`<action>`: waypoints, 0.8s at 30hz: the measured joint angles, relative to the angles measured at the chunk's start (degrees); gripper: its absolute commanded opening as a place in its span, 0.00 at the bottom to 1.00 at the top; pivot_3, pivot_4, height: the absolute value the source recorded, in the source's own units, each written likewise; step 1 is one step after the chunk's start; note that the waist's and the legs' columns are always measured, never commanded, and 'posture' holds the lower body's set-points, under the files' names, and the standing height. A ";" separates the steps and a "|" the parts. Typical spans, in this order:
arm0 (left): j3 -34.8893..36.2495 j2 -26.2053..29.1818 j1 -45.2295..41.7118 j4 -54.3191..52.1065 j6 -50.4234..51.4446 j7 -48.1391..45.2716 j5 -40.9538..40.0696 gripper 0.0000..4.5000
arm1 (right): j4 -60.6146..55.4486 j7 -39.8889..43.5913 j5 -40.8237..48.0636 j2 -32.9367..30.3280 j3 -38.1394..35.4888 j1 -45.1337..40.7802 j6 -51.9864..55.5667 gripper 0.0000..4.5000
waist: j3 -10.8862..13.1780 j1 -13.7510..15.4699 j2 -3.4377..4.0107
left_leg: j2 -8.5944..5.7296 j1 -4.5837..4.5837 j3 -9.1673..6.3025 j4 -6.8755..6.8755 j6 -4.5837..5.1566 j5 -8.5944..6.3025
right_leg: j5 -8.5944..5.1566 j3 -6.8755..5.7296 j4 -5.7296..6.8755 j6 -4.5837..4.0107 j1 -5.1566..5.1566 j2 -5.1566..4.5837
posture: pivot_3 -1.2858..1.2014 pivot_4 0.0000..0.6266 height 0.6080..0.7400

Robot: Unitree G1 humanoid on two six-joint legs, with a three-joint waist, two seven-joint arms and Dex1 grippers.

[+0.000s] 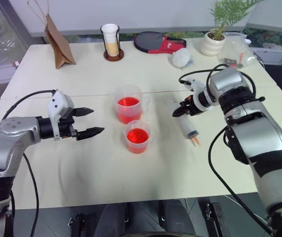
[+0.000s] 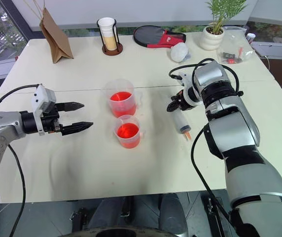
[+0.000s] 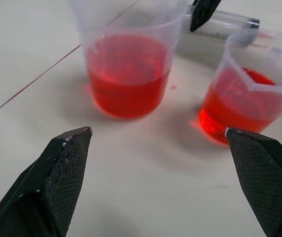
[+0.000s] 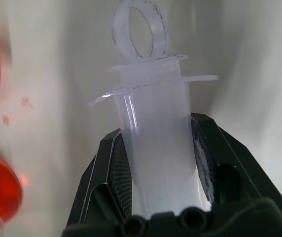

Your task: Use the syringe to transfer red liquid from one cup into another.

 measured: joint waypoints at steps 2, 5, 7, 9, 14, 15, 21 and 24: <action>0.88 0.54 -0.28 2.02 -0.32 -0.62 -0.07 1.00 | 0.25 -0.67 2.09 -1.93 -5.60 -2.24 -4.28 0.31 | 0.11 0.19 0.12 | -0.03 -0.05 0.02 0.00 0.00 0.00 | 0.00 0.01 -0.01 0.00 -0.05 -0.02 | 0.52 0.24 1.00; 2.73 0.98 -3.19 7.38 -1.13 -2.12 -0.33 1.00 | -4.84 -0.39 6.13 -4.94 -15.54 -7.74 -18.23 0.31 | 0.16 0.15 0.16 | -0.02 -0.04 0.02 -0.08 0.00 0.00 | 0.00 -0.02 -0.01 0.01 -0.08 0.01 | 0.52 0.24 1.00; 2.83 1.16 -6.73 11.91 -1.66 -3.68 -0.33 1.00 | -11.82 -0.03 10.79 -4.14 -22.59 -9.89 -27.34 0.31 | 0.15 0.08 0.14 | 0.02 0.00 0.02 -0.13 0.00 0.00 | 0.00 -0.06 -0.01 0.02 -0.07 0.05 | 0.52 0.24 1.00; 1.44 2.01 -10.09 17.78 -4.01 -5.74 1.93 1.00 | -20.32 0.64 14.46 -1.82 -26.18 -9.97 -32.62 0.31 | 0.06 -0.08 0.01 | 0.06 0.08 0.03 -0.17 0.00 0.00 | 0.00 -0.10 0.12 0.02 -0.01 0.08 | 0.52 0.24 1.00; -2.39 0.69 -20.48 32.14 -8.93 -7.59 7.60 1.00 | -37.89 0.39 19.34 9.61 -26.90 4.03 -41.44 0.31 | -0.23 -0.22 -0.58 | 0.06 0.19 -0.02 0.06 0.00 0.00 | 0.01 -0.10 0.39 0.03 0.18 0.09 | 0.52 0.24 1.00; -2.93 0.30 -23.09 34.14 -9.95 -7.87 8.38 1.00 | -38.93 0.52 19.52 12.43 -25.22 7.70 -42.59 0.31 | -0.22 -0.06 -0.58 | 0.03 0.17 0.01 0.09 0.00 0.01 | 0.01 -0.08 0.42 0.03 0.15 0.07 | 0.52 0.24 1.00; -5.14 -0.28 -31.08 37.33 -11.67 -11.36 10.91 1.00 | -35.38 2.04 15.07 18.30 -17.60 15.33 -54.71 0.31 | -0.18 0.20 -0.55 | -0.16 0.05 -0.17 0.16 0.01 0.00 | 0.01 -0.05 0.79 0.04 -0.07 -0.04 | 0.52 0.24 1.00; -5.17 -0.73 -32.55 36.21 -10.81 -11.87 10.84 1.00 | -33.00 2.02 14.11 19.34 -16.75 15.47 -59.12 0.31 | -0.18 -0.23 -0.56 | -0.12 0.05 -0.21 0.14 0.01 0.01 | 0.01 -0.06 0.78 0.04 -0.08 -0.01 | 0.52 0.24 1.00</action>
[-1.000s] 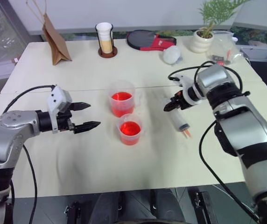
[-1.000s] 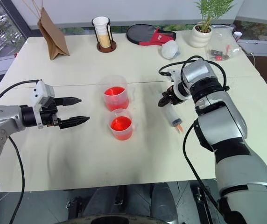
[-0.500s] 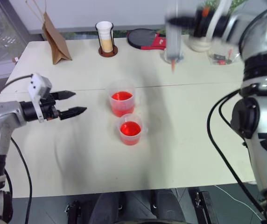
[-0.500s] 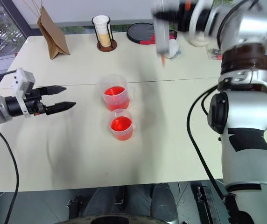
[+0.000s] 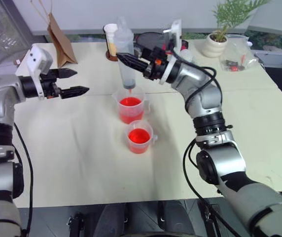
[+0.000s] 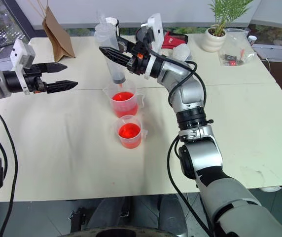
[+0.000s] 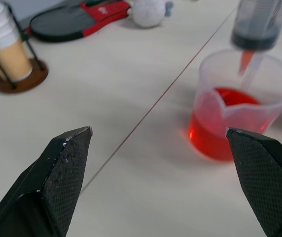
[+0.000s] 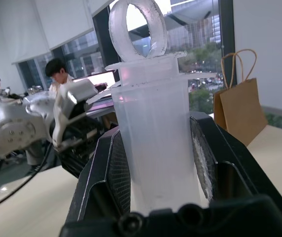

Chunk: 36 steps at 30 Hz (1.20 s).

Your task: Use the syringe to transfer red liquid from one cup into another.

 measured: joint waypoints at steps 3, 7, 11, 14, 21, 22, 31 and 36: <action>0.11 -0.20 -2.52 -1.64 2.00 -0.25 -0.75 1.00 | 3.16 -0.42 -0.90 0.39 0.08 0.03 -3.06 0.31 | 0.00 -0.22 0.00 | 0.03 0.00 -0.07 -0.01 -0.07 0.05 | 0.00 -0.02 0.00 0.00 0.00 0.04 | 0.52 0.24 1.00; 1.73 -0.34 -6.41 -4.60 5.33 -0.43 -3.95 1.00 | 5.91 -0.57 -1.46 0.50 0.12 0.77 -5.51 0.31 | 0.00 -0.75 0.00 | 0.03 0.01 -0.11 -0.01 -0.08 0.05 | 0.00 -0.02 0.02 0.00 0.02 0.04 | 0.52 0.24 1.00; 2.43 -1.47 -11.45 -4.42 5.21 -0.36 -4.70 1.00 | 5.92 -0.59 -1.56 0.89 0.45 2.92 -6.52 0.31 | 0.00 -1.16 0.00 | 0.03 0.01 -0.12 -0.03 -0.09 0.05 | 0.00 -0.02 0.02 0.00 0.01 0.04 | 0.52 0.24 1.00; 2.02 -3.96 -13.69 -2.35 1.80 -0.53 -3.63 1.00 | 6.64 -0.92 -1.96 1.80 0.83 3.73 -6.73 0.31 | 0.01 -1.18 0.01 | 0.03 0.03 -0.11 -0.03 -0.13 0.08 | 0.00 -0.02 0.03 0.00 0.01 0.05 | 0.52 0.24 1.00; 0.49 -10.65 -17.36 11.21 -8.14 -1.73 -0.29 1.00 | 6.72 -1.16 -2.06 3.40 1.73 4.56 -6.76 0.31 | 0.01 -1.19 0.00 | 0.01 0.03 -0.10 -0.04 -0.16 0.09 | 0.00 -0.02 0.03 0.00 0.01 0.05 | 0.52 0.24 1.00; 0.43 -11.12 -17.74 12.32 -8.84 -2.13 0.02 1.00 | 6.68 -1.18 -2.06 3.52 1.82 5.02 -6.73 0.31 | 0.01 -1.20 0.00 | 0.01 0.03 -0.10 -0.06 -0.16 0.09 | 0.00 -0.02 0.03 0.00 0.01 0.04 | 0.52 0.24 1.00; -0.05 -15.52 -19.59 17.86 -15.20 -2.62 3.19 1.00 | 5.08 -2.05 -2.06 4.36 2.87 7.22 -6.65 0.31 | 0.00 -1.09 0.00 | 0.00 0.03 -0.11 -0.04 -0.15 0.09 | 0.00 -0.02 0.03 0.01 0.01 0.04 | 0.52 0.24 1.00; 0.03 -17.31 -20.09 20.16 -18.04 -1.77 4.18 0.82 | 4.87 -2.65 -2.35 4.52 2.98 7.69 -6.70 0.31 | 0.00 -1.20 0.00 | 0.02 0.03 -0.11 -0.04 -0.15 0.09 | 0.00 -0.02 0.03 0.01 0.00 0.04 | 0.52 0.24 1.00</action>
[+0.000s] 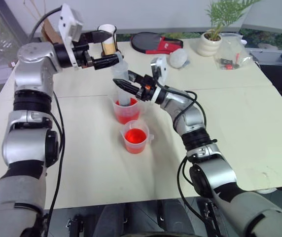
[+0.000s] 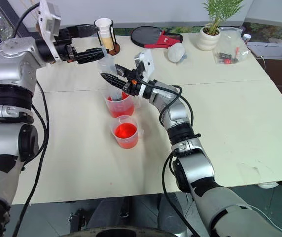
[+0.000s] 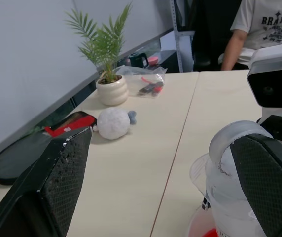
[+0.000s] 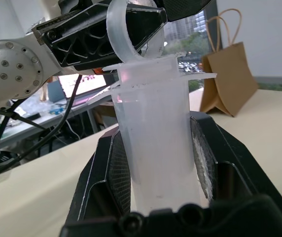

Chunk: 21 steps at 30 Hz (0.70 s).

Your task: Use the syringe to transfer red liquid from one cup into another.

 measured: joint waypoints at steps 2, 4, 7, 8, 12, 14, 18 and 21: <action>0.01 -0.61 0.01 0.14 0.06 -0.39 -0.02 0.59 | 0.00 -0.53 -0.38 0.09 -0.02 0.00 -0.07 0.31 | 0.00 0.04 0.00 | 0.00 0.00 -0.01 0.00 0.00 0.00 | 0.00 0.00 0.00 0.00 0.00 0.00 | 0.52 0.24 1.00; 0.00 -1.05 0.02 0.13 0.13 -1.10 -0.03 0.36 | 0.00 -1.06 -0.74 0.13 -0.19 -0.01 -0.44 0.31 | 0.00 0.06 0.00 | -0.01 0.00 0.00 0.00 0.00 0.00 | 0.00 0.00 0.00 0.00 0.00 0.00 | 0.52 0.24 1.00; 0.00 -2.15 0.06 -0.17 0.67 -1.77 -0.38 0.01 | 0.17 -2.70 -1.43 0.10 -0.50 -0.02 -1.43 0.31 | 0.00 0.11 0.00 | -0.01 0.00 -0.01 0.00 0.00 0.00 | 0.00 0.00 0.01 0.00 0.00 0.00 | 0.52 0.24 1.00; 0.04 -2.43 0.06 -0.60 1.68 -1.75 -0.75 0.00 | 0.20 -3.03 -1.63 0.10 -0.56 0.05 -1.71 0.31 | 0.00 0.05 0.00 | 0.00 0.00 -0.01 0.00 0.00 0.00 | 0.00 0.00 0.01 0.00 0.00 0.00 | 0.52 0.24 1.00; 0.06 -2.35 1.02 -3.41 4.19 -1.46 -0.72 0.00 | -0.23 -3.48 -1.99 0.61 -0.53 1.35 -3.69 0.31 | 0.00 -0.05 0.00 | 0.02 0.00 -0.01 -0.02 0.00 0.00 | 0.00 0.00 0.01 0.00 -0.01 0.01 | 0.52 0.24 1.00; 0.06 -2.34 1.15 -3.61 4.32 -1.22 -0.69 0.00 | 0.00 -4.19 -2.04 1.22 -0.54 1.71 -4.50 0.31 | 0.00 -0.04 0.00 | 0.01 0.00 -0.01 -0.02 0.00 0.00 | 0.00 0.00 0.01 0.00 -0.01 0.01 | 0.52 0.24 1.00; 0.06 -1.91 1.15 -3.75 4.34 -0.84 -0.62 0.00 | 1.37 -5.50 -2.58 2.40 -0.54 1.69 -6.68 0.31 | 0.00 0.02 0.00 | 0.01 0.00 -0.01 -0.01 -0.01 0.00 | 0.00 0.00 0.01 0.00 -0.01 0.01 | 0.52 0.24 1.00; 0.25 -1.65 1.15 -3.79 4.95 -0.51 -0.72 0.00 | 1.74 -6.48 -3.18 3.28 -0.54 2.04 -7.72 0.31 | 0.00 0.09 0.00 | 0.00 0.00 -0.02 0.00 -0.01 0.00 | 0.00 0.00 0.01 0.00 0.01 0.00 | 0.52 0.24 1.00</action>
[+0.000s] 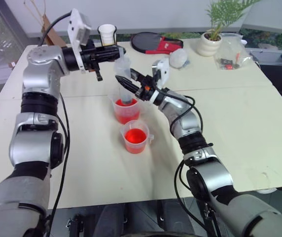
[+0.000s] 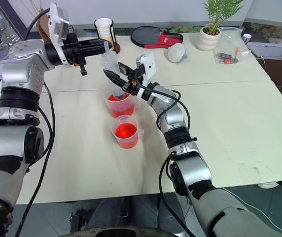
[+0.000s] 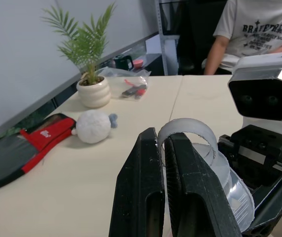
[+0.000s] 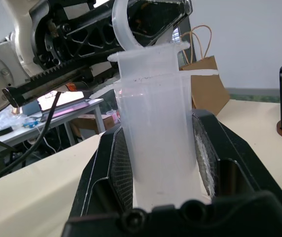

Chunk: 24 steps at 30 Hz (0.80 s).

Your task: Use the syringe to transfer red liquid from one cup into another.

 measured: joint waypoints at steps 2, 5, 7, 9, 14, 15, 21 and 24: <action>0.11 -0.02 0.00 -0.34 1.14 0.11 -0.10 0.00 | 0.05 -0.38 -0.11 0.45 0.00 0.56 -0.72 0.31 | 0.00 -0.03 0.00 | 0.00 0.00 0.00 0.00 0.00 0.00 | 0.00 0.00 0.00 0.00 0.00 0.00 | 0.52 0.24 1.00; 0.11 0.16 0.44 -2.40 1.91 0.13 -0.09 0.00 | 0.03 -0.40 -0.22 0.75 0.01 1.03 -1.63 0.31 | 0.00 -0.12 0.00 | 0.00 0.00 0.00 0.00 0.00 0.00 | 0.00 0.00 0.00 0.00 0.00 0.00 | 0.52 0.24 1.00; 0.12 0.35 0.73 -3.29 2.63 0.20 -0.09 0.00 | 0.03 -0.41 -0.35 1.03 0.05 1.48 -2.22 0.31 | 0.00 -0.15 0.00 | 0.01 0.00 0.00 0.00 0.00 0.00 | 0.00 0.00 0.00 0.00 0.00 0.01 | 0.52 0.24 1.00; 0.19 0.50 0.73 -3.28 2.67 0.40 -0.09 0.00 | 0.10 -0.62 -0.45 1.24 0.05 1.56 -2.36 0.31 | 0.00 -0.10 0.00 | 0.01 0.00 0.00 0.00 -0.01 0.01 | 0.00 0.00 0.00 0.00 0.00 0.01 | 0.52 0.24 1.00; 0.50 0.80 0.72 -3.27 3.33 0.67 -0.67 0.00 | 0.28 -0.75 -0.50 1.54 0.16 1.73 -2.35 0.31 | 0.00 -0.07 0.00 | 0.00 0.00 0.00 0.00 -0.01 0.01 | 0.00 0.00 0.00 0.00 0.00 0.00 | 0.52 0.24 1.00; 0.54 0.84 0.72 -3.27 3.63 0.67 -0.79 0.00 | 0.28 -0.75 -0.51 1.58 0.19 1.81 -2.35 0.31 | 0.00 -0.08 0.00 | 0.00 0.00 0.00 0.00 -0.01 0.00 | 0.00 0.00 0.00 0.00 0.00 0.01 | 0.52 0.24 1.00; 2.08 0.97 0.71 -3.27 5.10 1.12 -2.26 0.00 | 0.28 -1.12 -0.68 2.30 0.21 2.06 -2.92 0.31 | 0.00 -0.10 0.00 | 0.01 0.00 -0.01 0.00 -0.01 0.01 | 0.00 0.00 0.00 0.00 0.00 0.01 | 0.52 0.24 1.00; 2.10 1.08 0.71 -3.27 5.22 1.39 -2.37 0.00 | 0.31 -1.24 -1.03 2.35 0.21 2.15 -3.07 0.31 | 0.00 -0.06 0.00 | 0.00 0.00 -0.01 0.00 -0.01 0.01 | 0.00 0.00 0.00 0.00 0.00 0.00 | 0.52 0.24 1.00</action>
